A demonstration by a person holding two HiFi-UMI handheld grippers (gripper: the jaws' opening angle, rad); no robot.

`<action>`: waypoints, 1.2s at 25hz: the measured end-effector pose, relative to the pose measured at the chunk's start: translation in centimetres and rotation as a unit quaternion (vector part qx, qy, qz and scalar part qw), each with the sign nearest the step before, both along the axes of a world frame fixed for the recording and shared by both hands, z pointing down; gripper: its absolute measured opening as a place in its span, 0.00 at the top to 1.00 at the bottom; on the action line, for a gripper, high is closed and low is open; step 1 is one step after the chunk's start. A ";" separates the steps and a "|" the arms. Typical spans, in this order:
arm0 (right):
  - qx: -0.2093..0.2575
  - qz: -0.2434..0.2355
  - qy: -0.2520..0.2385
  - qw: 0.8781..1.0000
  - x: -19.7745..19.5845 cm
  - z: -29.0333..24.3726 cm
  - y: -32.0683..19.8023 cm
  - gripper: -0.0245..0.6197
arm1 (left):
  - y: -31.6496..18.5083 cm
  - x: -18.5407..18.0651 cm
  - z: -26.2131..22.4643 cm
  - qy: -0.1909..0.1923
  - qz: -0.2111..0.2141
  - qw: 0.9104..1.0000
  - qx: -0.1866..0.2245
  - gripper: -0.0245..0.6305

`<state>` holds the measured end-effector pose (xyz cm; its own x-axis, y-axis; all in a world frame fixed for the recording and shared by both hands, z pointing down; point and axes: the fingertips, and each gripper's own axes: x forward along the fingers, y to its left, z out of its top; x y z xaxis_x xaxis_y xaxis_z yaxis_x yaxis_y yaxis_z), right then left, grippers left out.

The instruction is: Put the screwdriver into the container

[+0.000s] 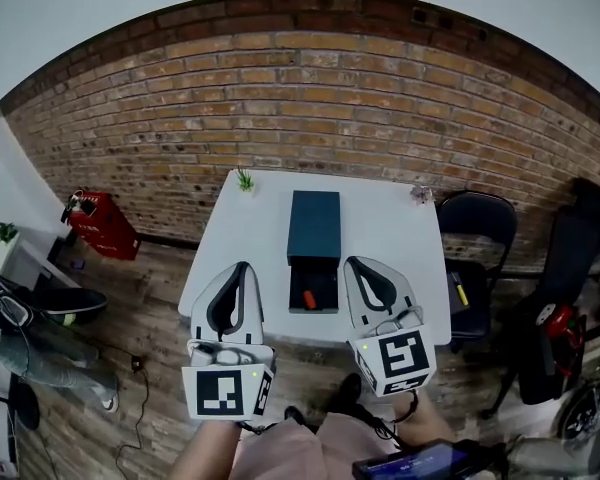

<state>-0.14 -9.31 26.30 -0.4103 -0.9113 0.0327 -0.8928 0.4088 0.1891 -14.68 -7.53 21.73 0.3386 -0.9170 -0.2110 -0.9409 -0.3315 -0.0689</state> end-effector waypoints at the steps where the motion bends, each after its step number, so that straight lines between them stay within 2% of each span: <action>1: 0.000 0.000 0.001 1.000 0.0 0.0 0.1 0.96 | 0.0 0.0 0.0 0.000 0.000 1.000 0.000 0.94; 30: 0.017 -0.016 0.017 1.000 -2.1 -0.4 -0.5 0.96 | -0.1 -1.2 0.6 0.006 -0.005 1.000 -0.004 0.94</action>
<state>-2.26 -9.83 25.86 -0.4378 -0.8989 0.0162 -0.8723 0.4291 0.2344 -15.83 -7.66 22.38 0.3276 -0.9216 -0.2080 -0.9447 -0.3234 -0.0552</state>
